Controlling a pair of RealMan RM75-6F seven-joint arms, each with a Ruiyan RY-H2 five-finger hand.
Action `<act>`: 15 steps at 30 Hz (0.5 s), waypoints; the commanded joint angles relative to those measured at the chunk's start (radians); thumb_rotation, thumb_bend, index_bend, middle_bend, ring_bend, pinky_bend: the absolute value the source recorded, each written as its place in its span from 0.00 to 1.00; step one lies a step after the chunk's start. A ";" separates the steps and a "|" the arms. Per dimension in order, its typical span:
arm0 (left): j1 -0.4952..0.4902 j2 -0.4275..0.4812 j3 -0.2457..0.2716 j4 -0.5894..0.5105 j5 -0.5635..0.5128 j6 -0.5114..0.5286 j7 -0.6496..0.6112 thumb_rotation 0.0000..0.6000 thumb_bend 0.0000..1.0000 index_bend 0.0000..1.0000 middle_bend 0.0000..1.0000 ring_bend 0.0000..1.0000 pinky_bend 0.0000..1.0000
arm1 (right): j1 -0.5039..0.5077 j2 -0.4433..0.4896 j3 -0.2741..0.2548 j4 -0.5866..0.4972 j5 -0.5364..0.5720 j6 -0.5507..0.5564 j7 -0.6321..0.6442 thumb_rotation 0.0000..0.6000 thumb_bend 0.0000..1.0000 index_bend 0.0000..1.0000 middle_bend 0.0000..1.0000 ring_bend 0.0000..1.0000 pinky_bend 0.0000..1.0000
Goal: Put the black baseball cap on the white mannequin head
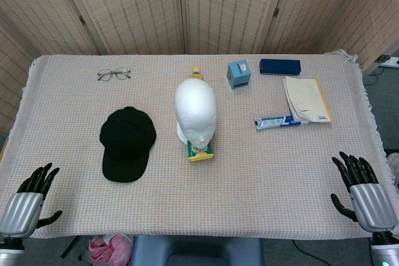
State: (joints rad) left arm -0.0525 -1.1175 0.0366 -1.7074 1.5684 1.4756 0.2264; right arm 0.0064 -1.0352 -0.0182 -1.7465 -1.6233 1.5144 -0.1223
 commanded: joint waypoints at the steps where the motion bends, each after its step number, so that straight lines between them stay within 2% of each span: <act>1: 0.000 -0.002 0.000 -0.001 0.001 -0.001 0.005 1.00 0.16 0.00 0.03 0.04 0.22 | 0.000 0.000 -0.001 0.000 0.000 -0.001 0.000 1.00 0.29 0.00 0.00 0.00 0.00; 7: -0.007 -0.020 0.003 0.003 0.031 0.004 0.016 1.00 0.16 0.00 0.03 0.04 0.22 | -0.002 0.006 -0.006 0.001 -0.004 -0.001 0.009 1.00 0.29 0.00 0.00 0.00 0.00; 10: -0.012 -0.068 0.004 0.037 0.085 0.030 0.006 1.00 0.16 0.03 0.04 0.06 0.24 | -0.007 0.011 -0.007 0.001 -0.007 0.009 0.018 1.00 0.29 0.00 0.00 0.00 0.00; 15: -0.017 -0.202 -0.018 0.141 0.170 0.104 0.036 1.00 0.16 0.21 0.29 0.26 0.40 | -0.007 0.013 -0.009 0.001 -0.019 0.015 0.024 1.00 0.29 0.00 0.00 0.00 0.00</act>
State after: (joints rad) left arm -0.0652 -1.2570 0.0314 -1.6197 1.6952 1.5399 0.2452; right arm -0.0009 -1.0227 -0.0265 -1.7455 -1.6417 1.5288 -0.0987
